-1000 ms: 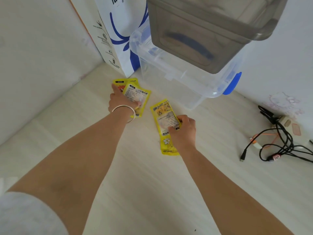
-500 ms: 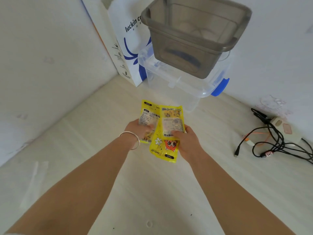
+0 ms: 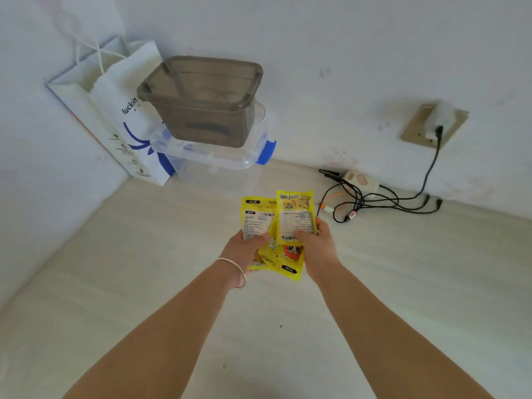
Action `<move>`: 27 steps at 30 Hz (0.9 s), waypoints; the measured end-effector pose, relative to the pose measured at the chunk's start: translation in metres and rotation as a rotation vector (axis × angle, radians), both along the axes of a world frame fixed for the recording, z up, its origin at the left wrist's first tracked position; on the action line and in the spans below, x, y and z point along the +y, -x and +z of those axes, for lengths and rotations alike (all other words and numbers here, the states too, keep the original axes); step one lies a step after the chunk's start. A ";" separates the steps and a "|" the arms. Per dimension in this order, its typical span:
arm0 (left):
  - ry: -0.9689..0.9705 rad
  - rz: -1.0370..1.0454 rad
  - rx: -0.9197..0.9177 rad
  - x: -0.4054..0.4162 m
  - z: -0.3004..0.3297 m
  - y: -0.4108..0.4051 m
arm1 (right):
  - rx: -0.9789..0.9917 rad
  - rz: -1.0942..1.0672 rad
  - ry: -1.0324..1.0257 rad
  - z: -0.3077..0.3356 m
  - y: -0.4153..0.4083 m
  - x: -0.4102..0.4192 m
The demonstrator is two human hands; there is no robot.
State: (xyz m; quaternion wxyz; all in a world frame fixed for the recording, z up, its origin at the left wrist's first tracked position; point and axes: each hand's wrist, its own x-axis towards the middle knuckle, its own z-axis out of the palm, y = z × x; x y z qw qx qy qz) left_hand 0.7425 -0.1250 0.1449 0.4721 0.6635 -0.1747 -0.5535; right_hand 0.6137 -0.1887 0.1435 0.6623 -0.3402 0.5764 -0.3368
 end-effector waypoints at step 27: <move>0.132 -0.746 -0.116 0.066 0.002 0.466 | 0.030 -0.911 -0.042 0.011 0.439 0.196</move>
